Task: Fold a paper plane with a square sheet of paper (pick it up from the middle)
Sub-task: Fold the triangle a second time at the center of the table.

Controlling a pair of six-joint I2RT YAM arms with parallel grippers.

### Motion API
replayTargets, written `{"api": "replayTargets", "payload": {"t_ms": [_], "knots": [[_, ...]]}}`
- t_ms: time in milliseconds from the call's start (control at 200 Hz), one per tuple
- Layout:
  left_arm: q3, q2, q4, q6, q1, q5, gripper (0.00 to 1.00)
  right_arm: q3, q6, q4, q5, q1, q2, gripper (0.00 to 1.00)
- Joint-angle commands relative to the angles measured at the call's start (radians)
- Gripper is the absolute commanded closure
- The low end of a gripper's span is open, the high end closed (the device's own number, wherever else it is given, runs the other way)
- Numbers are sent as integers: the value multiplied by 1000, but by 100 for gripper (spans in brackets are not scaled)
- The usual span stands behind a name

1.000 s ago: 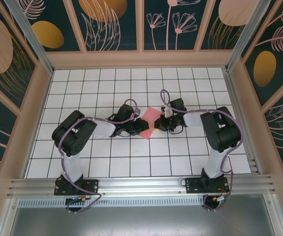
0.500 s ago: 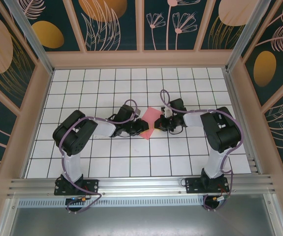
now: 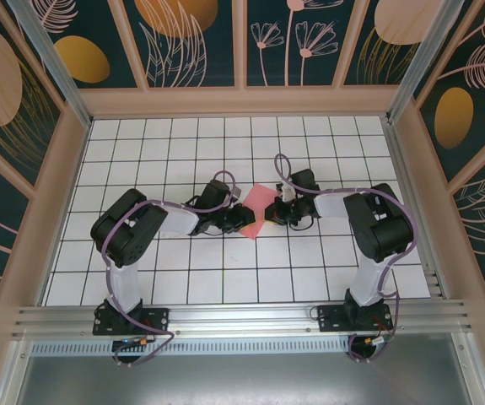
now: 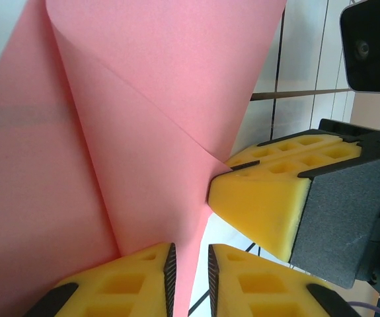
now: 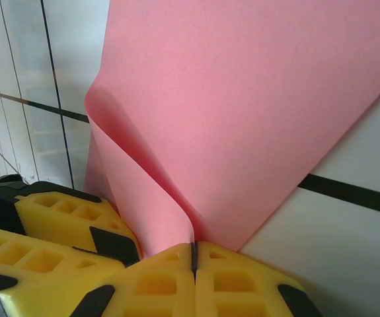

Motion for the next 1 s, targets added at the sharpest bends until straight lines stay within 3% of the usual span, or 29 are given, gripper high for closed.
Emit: {"api": "replayTargets", "payload": {"t_ms": [0, 345, 656, 996], "knots": [[18, 29, -29, 25, -4, 13, 77, -6, -18, -49, 58, 5, -13, 94], [26, 39, -67, 27, -4, 1, 80, 16, -10, -89, 87, 10, -40, 92], [33, 40, -122, 47, -4, -26, 80, 26, 7, -110, 130, 18, -116, 77], [53, 47, -175, 61, -14, -53, 81, 42, 16, -103, 158, 76, -142, 82]]}}
